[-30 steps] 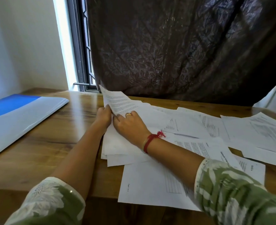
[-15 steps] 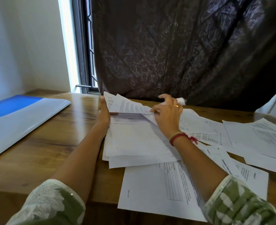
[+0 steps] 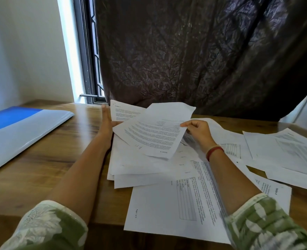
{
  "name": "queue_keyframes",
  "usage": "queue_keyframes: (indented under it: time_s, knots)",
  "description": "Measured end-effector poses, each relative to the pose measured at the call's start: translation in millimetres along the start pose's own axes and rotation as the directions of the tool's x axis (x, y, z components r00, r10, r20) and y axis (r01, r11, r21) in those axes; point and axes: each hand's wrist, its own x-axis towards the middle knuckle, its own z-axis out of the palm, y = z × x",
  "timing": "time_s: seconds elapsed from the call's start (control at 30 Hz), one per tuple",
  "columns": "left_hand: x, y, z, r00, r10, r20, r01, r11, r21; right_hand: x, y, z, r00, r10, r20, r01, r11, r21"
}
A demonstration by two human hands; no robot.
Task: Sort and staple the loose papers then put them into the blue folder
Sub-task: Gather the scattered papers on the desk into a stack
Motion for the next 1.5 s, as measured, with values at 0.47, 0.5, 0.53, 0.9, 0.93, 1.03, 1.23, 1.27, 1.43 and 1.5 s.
queue_keyframes:
  time_s: [0.47,0.5,0.53,0.9,0.93,1.03,1.23,1.27,1.43,1.5]
  knots:
    - [-2,0,0,1.000,0.028,0.004,-0.028,1.000,0.005,7,4,8,0.901,-0.403,-0.159,0.223,0.746,-0.627]
    - [-1,0,0,0.999,0.036,-0.004,-0.036,0.999,-0.004,7,2,6,0.850,-0.497,-0.173,0.212,0.626,-0.751]
    - [-2,1,1,0.999,0.040,-0.026,-0.040,0.999,-0.005,7,-1,4,0.794,-0.587,-0.158,0.224,0.524,-0.822]
    - [-4,0,6,0.992,0.069,-0.107,-0.065,0.997,0.044,-31,-43,68,0.822,-0.504,0.264,0.380,0.140,-0.915]
    - [-4,-1,6,0.990,0.079,-0.114,-0.073,0.996,0.052,-36,-43,78,0.855,-0.432,0.286,0.391,0.178,-0.903]
    - [-5,-1,5,0.987,0.084,-0.136,-0.070,0.992,0.104,-55,-42,101,0.893,-0.179,0.414,0.450,0.391,-0.803]
    - [0,-6,3,0.989,0.064,-0.136,-0.007,0.922,0.388,-65,-36,109,0.704,0.031,0.710,0.283,0.904,-0.320]
    - [1,-8,4,0.989,0.068,-0.131,-0.007,0.908,0.419,-59,-36,105,0.737,-0.032,0.675,0.294,0.914,-0.278]
    - [10,-13,-2,0.991,0.078,-0.111,-0.030,0.924,0.382,-32,-25,75,0.909,-0.101,0.404,0.372,0.633,-0.679]
    - [13,-14,-6,0.991,0.103,-0.081,-0.074,0.949,0.308,-30,-16,68,0.888,0.037,0.459,0.358,0.572,-0.738]
